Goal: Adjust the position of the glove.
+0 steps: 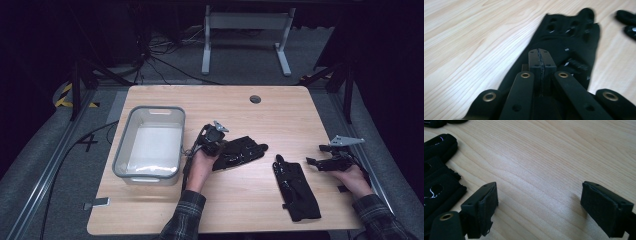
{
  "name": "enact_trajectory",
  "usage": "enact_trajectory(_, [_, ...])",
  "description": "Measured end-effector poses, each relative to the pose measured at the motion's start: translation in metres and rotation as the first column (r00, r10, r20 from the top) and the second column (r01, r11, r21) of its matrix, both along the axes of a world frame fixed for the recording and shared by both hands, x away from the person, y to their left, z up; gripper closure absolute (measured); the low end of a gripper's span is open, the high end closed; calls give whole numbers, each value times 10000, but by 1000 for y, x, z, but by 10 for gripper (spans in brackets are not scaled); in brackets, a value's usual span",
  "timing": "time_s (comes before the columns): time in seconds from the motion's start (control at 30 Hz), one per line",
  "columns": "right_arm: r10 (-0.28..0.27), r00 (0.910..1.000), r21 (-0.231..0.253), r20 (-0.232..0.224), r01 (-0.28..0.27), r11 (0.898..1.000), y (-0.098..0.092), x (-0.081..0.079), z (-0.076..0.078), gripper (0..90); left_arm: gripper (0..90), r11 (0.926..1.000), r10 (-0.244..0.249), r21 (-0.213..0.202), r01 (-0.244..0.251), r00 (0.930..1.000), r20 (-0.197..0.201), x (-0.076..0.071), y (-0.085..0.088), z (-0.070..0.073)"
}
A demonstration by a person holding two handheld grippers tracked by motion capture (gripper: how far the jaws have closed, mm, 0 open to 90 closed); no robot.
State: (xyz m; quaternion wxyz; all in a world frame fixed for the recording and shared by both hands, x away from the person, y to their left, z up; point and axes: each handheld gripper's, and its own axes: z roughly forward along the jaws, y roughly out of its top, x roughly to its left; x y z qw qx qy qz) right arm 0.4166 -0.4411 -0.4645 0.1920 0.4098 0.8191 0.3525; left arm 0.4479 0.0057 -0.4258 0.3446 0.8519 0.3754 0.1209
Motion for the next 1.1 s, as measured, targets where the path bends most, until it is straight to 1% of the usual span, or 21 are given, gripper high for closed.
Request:
enact_trajectory(0.03, [7, 10000, 14, -1, -7, 10000, 0, 0, 0, 148, 897, 9998, 145, 116, -144, 9999, -55, 1, 1, -2])
enact_trajectory(0.07, [7, 10000, 14, -1, -7, 10000, 0, 0, 0, 148, 897, 9998, 145, 116, -144, 9999, -55, 1, 1, -2])
enact_trajectory(0.1, [1, 10000, -1, -1, -1, 10000, 0, 0, 0, 149, 897, 9995, 212, 233, -210, 9997, -95, 2, 1, -4])
enact_trajectory(0.2, [-6, 10000, 1, -5, 6, 10000, 0, 0, 0, 148, 896, 9947, 518, 905, -493, 9983, -252, 6, 1, -14])
enact_trajectory(0.23, [2, 10000, 1, 0, -2, 10000, 0, 0, 0, 149, 897, 9935, 555, 1012, -520, 9980, -314, 7, 1, -17])
enact_trajectory(0.27, [1, 10000, 2, -1, -1, 10000, 0, 0, 0, 149, 896, 9933, 615, 1008, -573, 9974, -387, 8, 0, -20])
enact_trajectory(0.37, [8, 10000, 13, -1, -8, 10000, 0, 0, 0, 148, 897, 9935, 635, 976, -586, 9968, -478, 8, 0, -20])
enact_trajectory(0.53, [5, 10000, 15, -6, -5, 10000, 0, 0, 0, 148, 897, 9938, 437, 1047, -371, 9972, -608, 3, -1, -19])
enact_trajectory(0.57, [8, 10000, 12, 2, -8, 10000, 0, 0, 0, 149, 897, 9938, 360, 1071, -281, 9967, -722, 1, -1, -19])
enact_trajectory(0.6, [8, 10000, 12, 2, -8, 10000, 0, 0, 0, 149, 897, 9938, 360, 1071, -281, 9967, -722, 1, -1, -19])
enact_trajectory(0.77, [1, 10000, -1, 1, -1, 10000, 0, 0, 0, 148, 897, 9921, -61, 1245, 179, 9956, -940, -13, -5, -17])
enact_trajectory(0.87, [3, 10000, 11, 0, -3, 10000, 0, 0, 0, 148, 897, 9914, -271, 1250, 400, 9943, -1031, -22, -6, -17])
enact_trajectory(0.93, [7, 10000, 12, -2, -7, 10000, 0, 0, 0, 149, 897, 9912, -421, 1202, 555, 9928, -1118, -29, -6, -17])
enact_trajectory(0.97, [7, 10000, 14, -2, -7, 10000, 0, 0, 0, 149, 897, 9904, -606, 1165, 740, 9916, -1145, -36, -5, -17])
enact_trajectory(1.03, [8, 10000, 13, 0, -8, 10000, 0, 0, 0, 148, 897, 9904, -648, 1136, 781, 9911, -1166, -39, -5, -17])
enact_trajectory(1.1, [1, 10000, 16, -6, -1, 10000, 0, 0, 0, 148, 897, 9902, -843, 1003, 969, 9888, -1232, -47, -4, -18])
